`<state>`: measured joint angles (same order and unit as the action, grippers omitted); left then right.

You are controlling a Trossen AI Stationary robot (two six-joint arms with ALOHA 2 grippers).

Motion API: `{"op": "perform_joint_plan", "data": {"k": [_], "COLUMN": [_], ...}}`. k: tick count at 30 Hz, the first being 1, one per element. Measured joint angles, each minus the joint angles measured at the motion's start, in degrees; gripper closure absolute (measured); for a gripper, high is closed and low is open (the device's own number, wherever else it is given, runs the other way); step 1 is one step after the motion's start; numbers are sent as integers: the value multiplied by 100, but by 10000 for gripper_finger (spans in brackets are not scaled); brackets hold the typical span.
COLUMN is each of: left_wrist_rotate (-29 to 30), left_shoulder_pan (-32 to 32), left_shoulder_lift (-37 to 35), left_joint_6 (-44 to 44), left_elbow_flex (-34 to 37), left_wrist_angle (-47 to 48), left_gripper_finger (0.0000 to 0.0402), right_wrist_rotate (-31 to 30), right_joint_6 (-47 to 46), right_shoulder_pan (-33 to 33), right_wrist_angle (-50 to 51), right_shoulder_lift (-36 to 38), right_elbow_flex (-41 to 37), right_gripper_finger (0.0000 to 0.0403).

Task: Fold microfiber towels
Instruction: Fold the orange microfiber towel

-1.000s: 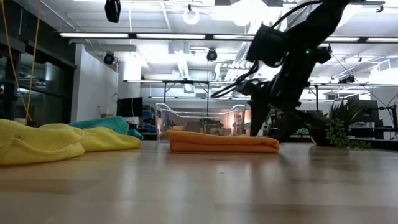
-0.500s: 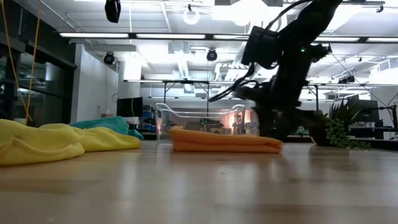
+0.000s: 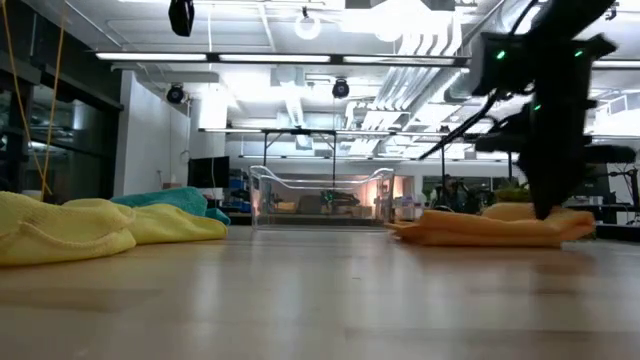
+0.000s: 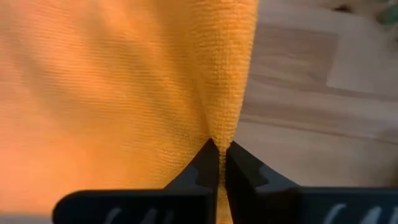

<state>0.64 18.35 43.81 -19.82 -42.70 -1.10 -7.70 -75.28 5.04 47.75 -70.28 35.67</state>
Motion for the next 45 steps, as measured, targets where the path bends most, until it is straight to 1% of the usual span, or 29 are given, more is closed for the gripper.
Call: {"op": "perform_joint_plan", "data": {"k": [4,8,11,19,27,29,32,34,37,39,45], "left_wrist_rotate": [0,0,0,0,2,11,140,31,-131,-131,-140], "left_shoulder_pan": [0,0,0,0,0,0,0,-16,-135,-261,-550], "left_shoulder_lift": [0,0,0,-2,0,0,56,264,848,1403,3128], "left_joint_6": [-3,-10,-10,-10,-2,-6,-146,-156,-252,-301,-423], "left_elbow_flex": [0,0,0,0,0,0,0,-4,-4,-4,-4], "left_wrist_angle": [0,0,0,0,0,0,-11,-20,-25,-82,-725], "left_gripper_finger": [401,401,401,401,401,401,401,401,401,401,401], "right_wrist_rotate": [12,195,223,340,380,501,589,629,754,828,889], "right_joint_6": [-38,-38,-101,-245,-576,-517,-432,-372,-224,-132,452], "right_shoulder_pan": [0,0,-39,-232,-369,-369,-369,-369,-369,-369,-369], "right_wrist_angle": [164,31,-204,-1344,-2059,-2079,-1639,-1453,-1422,-1429,-1379], "right_shoulder_lift": [599,774,774,759,521,487,486,514,536,536,533], "right_elbow_flex": [-16,-16,-16,-16,-16,-14,-15,-16,-16,-7,304], "right_gripper_finger": [401,402,402,402,403,403,403,403,403,403,403]}}
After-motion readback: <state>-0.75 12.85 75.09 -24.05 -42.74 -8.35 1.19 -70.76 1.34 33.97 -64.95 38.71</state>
